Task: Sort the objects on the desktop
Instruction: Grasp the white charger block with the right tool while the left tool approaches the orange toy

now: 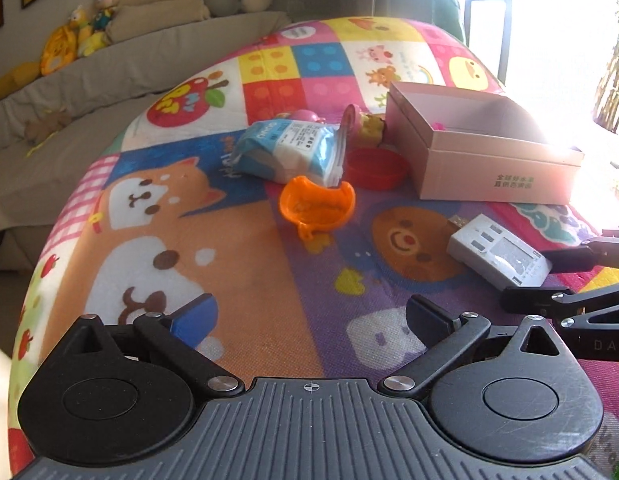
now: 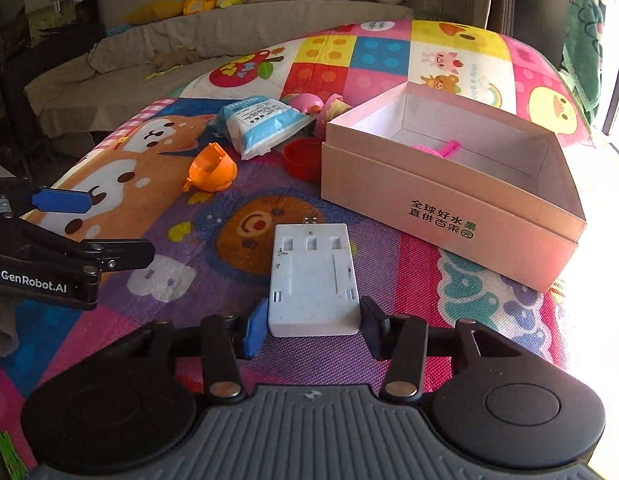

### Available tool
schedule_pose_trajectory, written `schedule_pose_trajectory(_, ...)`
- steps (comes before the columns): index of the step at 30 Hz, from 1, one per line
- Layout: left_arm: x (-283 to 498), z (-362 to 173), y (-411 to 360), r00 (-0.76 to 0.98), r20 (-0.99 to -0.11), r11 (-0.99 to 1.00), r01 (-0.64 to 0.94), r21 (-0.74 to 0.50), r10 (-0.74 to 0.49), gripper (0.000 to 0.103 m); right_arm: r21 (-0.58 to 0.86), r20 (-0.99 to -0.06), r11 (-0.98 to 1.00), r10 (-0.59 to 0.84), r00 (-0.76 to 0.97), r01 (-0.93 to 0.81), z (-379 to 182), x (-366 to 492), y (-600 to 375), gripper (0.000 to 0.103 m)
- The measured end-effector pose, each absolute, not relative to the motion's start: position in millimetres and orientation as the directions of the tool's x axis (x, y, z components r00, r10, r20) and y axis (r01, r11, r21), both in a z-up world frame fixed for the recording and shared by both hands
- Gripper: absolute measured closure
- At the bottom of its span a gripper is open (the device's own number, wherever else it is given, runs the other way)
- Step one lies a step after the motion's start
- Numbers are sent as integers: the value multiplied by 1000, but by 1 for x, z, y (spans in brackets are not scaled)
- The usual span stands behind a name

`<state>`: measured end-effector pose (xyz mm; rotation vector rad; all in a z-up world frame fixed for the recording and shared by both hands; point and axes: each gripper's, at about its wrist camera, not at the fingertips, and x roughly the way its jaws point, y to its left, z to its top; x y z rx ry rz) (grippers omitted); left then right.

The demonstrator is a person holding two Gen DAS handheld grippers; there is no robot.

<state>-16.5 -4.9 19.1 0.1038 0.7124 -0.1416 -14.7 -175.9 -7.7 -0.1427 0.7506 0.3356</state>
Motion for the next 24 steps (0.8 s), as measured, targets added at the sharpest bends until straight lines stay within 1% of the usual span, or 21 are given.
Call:
schedule_pose_trajectory(4,-8,16,-24,744,-658,975,213,66,-118,0,-12,-679,942,239,694,-336,-8,-33,-187,55)
schedule_pose_trajectory(8,4,14,-43,747,-651,964,251,84,-138,0,-14,-665,959,202,719,-282,-10,-45,-205,54)
schedule_pose_trajectory(9,8,13,-47,750,-648,962,255,95,-135,0,-18,-659,963,190,728,-267,-11,-47,-208,51)
schedule_pose_trajectory(11,17,11,-52,757,-643,961,248,122,-114,0,-13,-645,974,166,746,-228,-15,-49,-215,34)
schedule_pose_trajectory(13,25,9,-53,764,-638,962,234,142,-92,0,4,-631,978,165,758,-209,-18,-51,-219,30)
schedule_pose_trajectory(15,34,8,-50,774,-628,964,216,152,-75,0,-1,-627,979,159,763,-205,-18,-51,-219,29)
schedule_pose_trajectory(16,37,8,-47,780,-621,967,208,149,-72,0,-1,-627,980,156,763,-200,-18,-51,-219,27)
schedule_pose_trajectory(20,49,8,-34,780,-620,981,171,93,-78,1,26,-626,978,177,759,-207,-18,-49,-221,22)
schedule_pose_trajectory(22,53,8,-32,774,-627,983,172,69,-91,7,29,-626,978,181,759,-209,-19,-49,-221,21)
schedule_pose_trajectory(23,54,8,-32,769,-632,983,173,67,-93,20,30,-626,977,182,758,-210,-19,-49,-220,21)
schedule_pose_trajectory(24,55,8,-32,766,-636,983,171,68,-90,30,31,-626,977,182,758,-210,-19,-49,-220,20)
